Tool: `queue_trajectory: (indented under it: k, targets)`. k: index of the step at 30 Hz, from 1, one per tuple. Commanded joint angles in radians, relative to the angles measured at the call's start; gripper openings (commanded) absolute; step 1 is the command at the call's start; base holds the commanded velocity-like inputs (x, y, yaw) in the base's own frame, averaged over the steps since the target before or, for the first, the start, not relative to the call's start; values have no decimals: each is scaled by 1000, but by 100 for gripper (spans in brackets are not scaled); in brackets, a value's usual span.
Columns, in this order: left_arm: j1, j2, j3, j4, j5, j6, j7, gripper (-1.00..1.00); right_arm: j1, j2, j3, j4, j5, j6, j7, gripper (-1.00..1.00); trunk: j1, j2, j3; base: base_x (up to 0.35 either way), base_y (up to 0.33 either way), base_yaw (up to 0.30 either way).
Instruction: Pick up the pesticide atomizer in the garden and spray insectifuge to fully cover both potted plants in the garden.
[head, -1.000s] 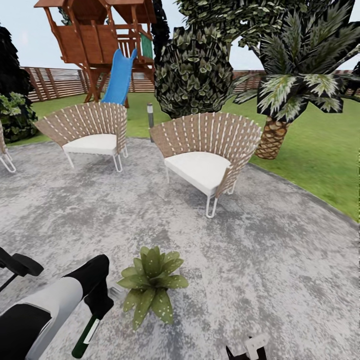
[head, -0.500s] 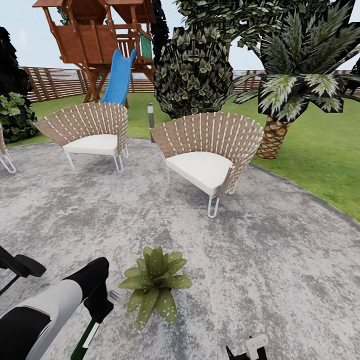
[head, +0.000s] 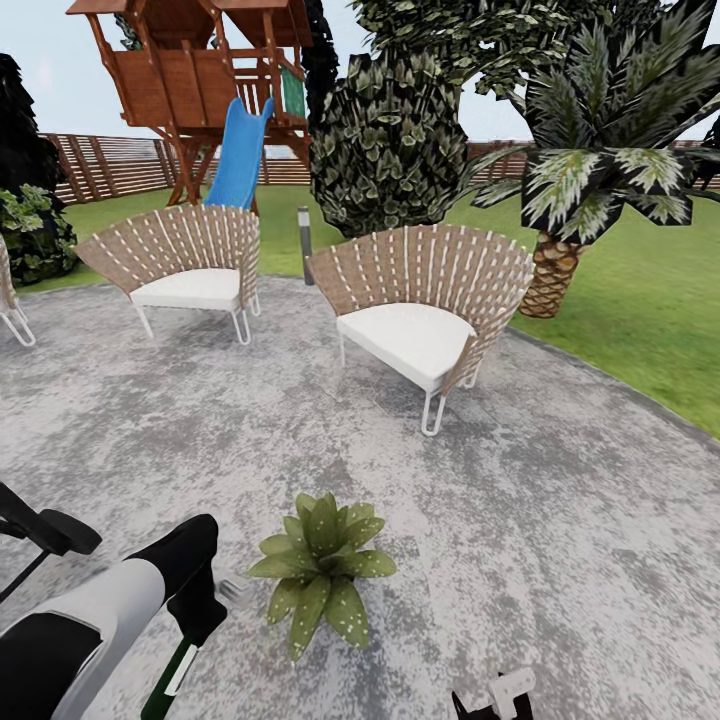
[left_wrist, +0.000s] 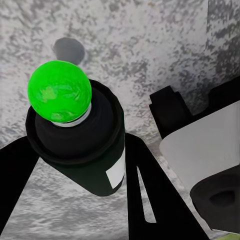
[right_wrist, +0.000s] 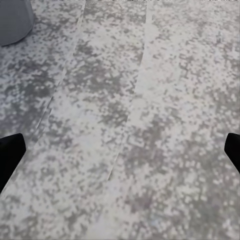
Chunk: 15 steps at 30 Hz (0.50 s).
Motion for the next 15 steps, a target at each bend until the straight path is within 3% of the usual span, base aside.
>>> queue_trajectory:
  k: [1, 6, 15]
  targets:
    - [0, -1, 2, -2, -9, 5, -10, -100, -1, 0, -1, 0, 0, -3, 3, 100, 0, 0, -1, 0, 1, 0]
    - [0, 1, 0, -2, -10, 5, -10, -100, 0, 0, -1, 1, 0, -3, 3, 100, 0, 0, -1, 0, 0, -27]
    - [0, 2, -3, -2, -10, 5, -10, -100, 0, 0, -1, 1, 0, -3, 3, 100, 0, 0, -1, 0, 15, -239]
